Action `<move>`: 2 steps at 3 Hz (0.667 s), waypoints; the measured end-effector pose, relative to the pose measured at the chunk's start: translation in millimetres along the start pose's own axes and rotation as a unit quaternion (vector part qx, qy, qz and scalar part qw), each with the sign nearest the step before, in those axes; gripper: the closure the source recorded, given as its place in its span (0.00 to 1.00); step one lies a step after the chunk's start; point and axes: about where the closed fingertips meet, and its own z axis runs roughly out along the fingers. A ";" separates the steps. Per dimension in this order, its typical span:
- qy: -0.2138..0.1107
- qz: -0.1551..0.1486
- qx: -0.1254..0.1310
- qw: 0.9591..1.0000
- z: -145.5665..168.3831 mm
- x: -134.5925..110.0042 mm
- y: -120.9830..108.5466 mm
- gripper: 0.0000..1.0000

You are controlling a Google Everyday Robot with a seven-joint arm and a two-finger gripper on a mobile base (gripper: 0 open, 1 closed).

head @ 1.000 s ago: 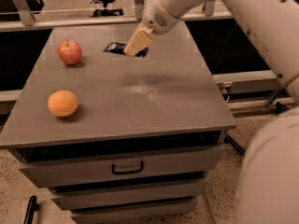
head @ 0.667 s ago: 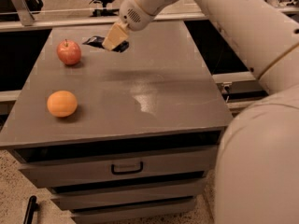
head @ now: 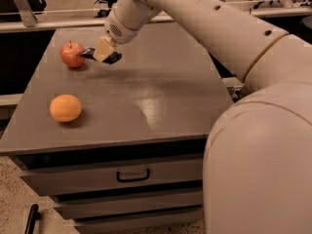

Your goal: Move rxbar blueberry near apple

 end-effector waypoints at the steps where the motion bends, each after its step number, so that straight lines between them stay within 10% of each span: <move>1: 0.000 0.000 0.000 1.000 0.1 0.0 0.1 1.00; 2: -0.008 -0.001 -0.001 1.000 8.0 7.6 0.2 1.00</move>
Offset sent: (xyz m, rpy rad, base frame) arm 0.0021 -0.0073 -0.0313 0.0496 -0.0232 0.0054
